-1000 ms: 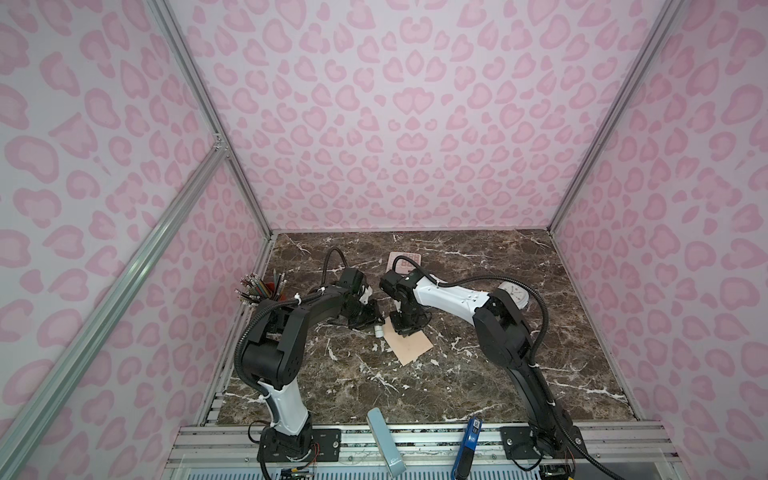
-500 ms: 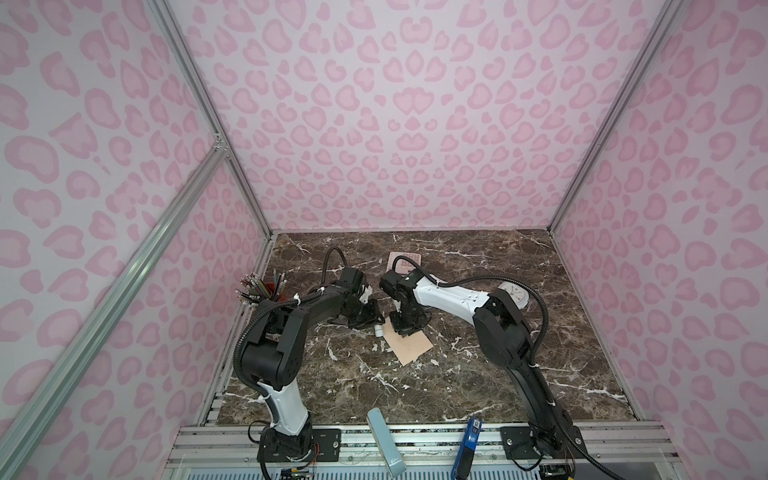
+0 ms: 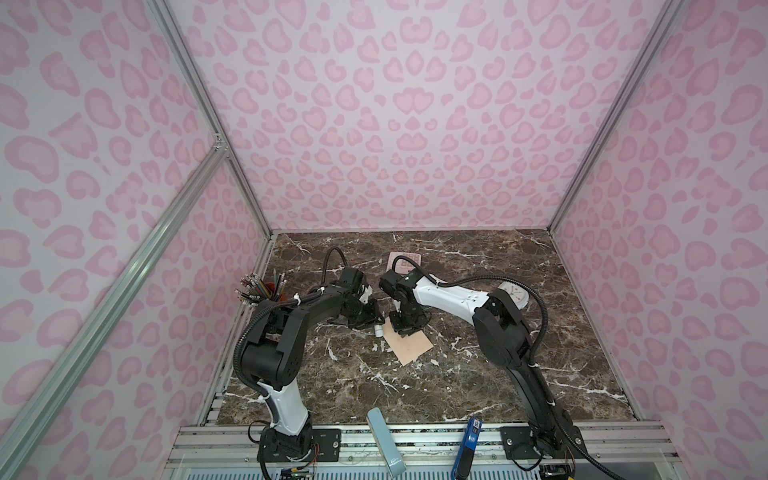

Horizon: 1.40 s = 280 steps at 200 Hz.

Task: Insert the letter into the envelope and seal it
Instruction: 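Press the right gripper tips along the folded flap's seam to seal it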

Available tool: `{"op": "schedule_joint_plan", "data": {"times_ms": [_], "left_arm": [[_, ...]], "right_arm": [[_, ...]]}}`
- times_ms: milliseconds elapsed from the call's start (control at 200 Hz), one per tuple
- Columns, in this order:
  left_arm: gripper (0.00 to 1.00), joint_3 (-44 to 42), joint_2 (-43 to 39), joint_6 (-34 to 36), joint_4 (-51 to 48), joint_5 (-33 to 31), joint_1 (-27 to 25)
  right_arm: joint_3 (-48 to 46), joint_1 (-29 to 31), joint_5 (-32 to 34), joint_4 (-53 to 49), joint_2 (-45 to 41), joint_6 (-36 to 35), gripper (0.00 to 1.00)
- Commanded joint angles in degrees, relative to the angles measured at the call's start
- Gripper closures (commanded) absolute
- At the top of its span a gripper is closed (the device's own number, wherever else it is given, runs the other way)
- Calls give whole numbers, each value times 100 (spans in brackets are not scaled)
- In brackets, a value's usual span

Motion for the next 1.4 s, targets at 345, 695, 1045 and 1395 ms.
{"op": "schedule_joint_plan", "data": {"times_ms": [345, 695, 1045, 1395], "left_arm": [[96, 46, -26, 72, -7, 58, 11], [96, 46, -25, 81, 3, 51, 11], [96, 76, -26, 72, -17, 68, 17], [96, 59, -26, 81, -19, 56, 20]], "right_arm": [[-149, -42, -293, -49, 430, -3, 83], [-186, -51, -279, -65, 465, -53, 88], [-229, 19, -267, -92, 540, -99, 78], [-219, -39, -337, -49, 483, -80, 91]]}}
